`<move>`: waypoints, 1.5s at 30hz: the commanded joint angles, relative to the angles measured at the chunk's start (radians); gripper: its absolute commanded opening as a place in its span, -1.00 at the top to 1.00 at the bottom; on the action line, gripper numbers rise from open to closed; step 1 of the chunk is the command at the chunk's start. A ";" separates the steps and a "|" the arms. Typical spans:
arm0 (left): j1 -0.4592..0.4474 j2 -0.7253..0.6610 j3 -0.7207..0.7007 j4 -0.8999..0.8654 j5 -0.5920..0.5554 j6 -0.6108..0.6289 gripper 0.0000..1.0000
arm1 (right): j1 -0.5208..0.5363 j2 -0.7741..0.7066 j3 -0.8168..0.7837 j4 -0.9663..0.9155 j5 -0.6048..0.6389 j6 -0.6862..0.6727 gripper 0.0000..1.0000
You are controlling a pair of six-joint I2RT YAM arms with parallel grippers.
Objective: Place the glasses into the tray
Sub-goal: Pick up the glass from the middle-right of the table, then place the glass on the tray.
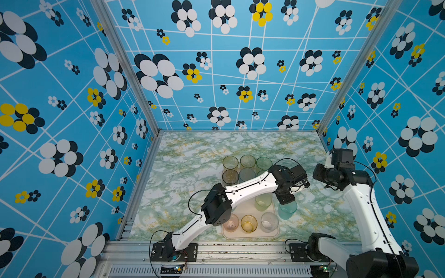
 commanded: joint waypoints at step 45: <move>0.203 -0.665 -0.475 -0.192 -0.162 0.126 1.00 | -0.017 -0.017 -0.018 0.016 -0.046 -0.022 0.25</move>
